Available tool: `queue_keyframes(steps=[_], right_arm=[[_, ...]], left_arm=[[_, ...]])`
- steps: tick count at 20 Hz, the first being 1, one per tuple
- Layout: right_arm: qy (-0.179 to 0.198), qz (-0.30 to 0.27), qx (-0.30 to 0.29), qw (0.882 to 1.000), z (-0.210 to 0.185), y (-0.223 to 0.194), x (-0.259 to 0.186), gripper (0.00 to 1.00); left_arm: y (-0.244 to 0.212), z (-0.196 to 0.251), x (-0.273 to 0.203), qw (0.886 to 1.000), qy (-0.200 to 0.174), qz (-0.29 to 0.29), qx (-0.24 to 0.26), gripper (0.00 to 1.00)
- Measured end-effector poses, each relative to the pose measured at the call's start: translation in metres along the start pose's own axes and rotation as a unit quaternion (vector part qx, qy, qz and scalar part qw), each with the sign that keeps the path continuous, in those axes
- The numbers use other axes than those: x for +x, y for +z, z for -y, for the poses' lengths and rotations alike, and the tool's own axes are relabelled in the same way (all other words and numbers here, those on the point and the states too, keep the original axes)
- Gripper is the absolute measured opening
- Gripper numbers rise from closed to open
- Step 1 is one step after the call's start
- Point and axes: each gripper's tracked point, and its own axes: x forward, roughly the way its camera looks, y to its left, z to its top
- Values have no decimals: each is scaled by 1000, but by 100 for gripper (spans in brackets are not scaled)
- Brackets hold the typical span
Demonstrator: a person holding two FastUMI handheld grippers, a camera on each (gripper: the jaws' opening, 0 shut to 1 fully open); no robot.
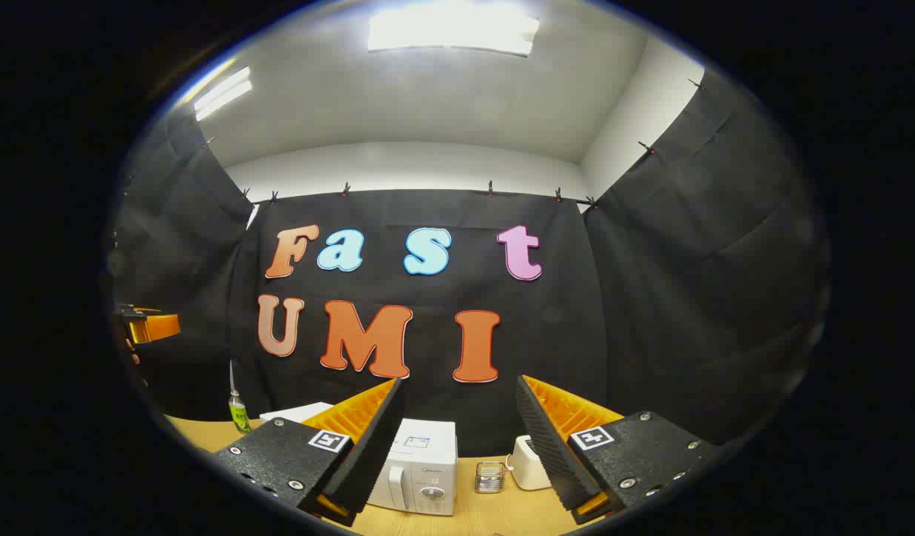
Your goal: Open the microwave oven with the left hand, put the food in, and close the microwave oven.
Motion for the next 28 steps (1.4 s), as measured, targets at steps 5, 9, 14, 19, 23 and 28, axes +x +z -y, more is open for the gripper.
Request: queue_keyframes(steps=[5,9,14,19,23,28], right_arm=[[6,5,1,1000,2,1,-2,92],[1,3,-3,1000,11,-2,-1,92],[-5,-2,-9,1000,18,-8,-1,92],[-12,-7,-8,1000,27,-13,-3,92],[-21,-7,-2,1000,37,-18,-7,92],[-24,-23,10,999,46,-42,-15,92]], left_arm=[[-20,14,0,1000,-16,-27,1,90],[-27,19,5,999,-12,-34,3,88],[-43,28,6,999,-14,-47,-13,91],[-47,35,8,998,-19,-53,-36,88],[-52,52,7,998,-40,-45,-23,87],[-86,93,6,996,-66,-64,-21,88]])
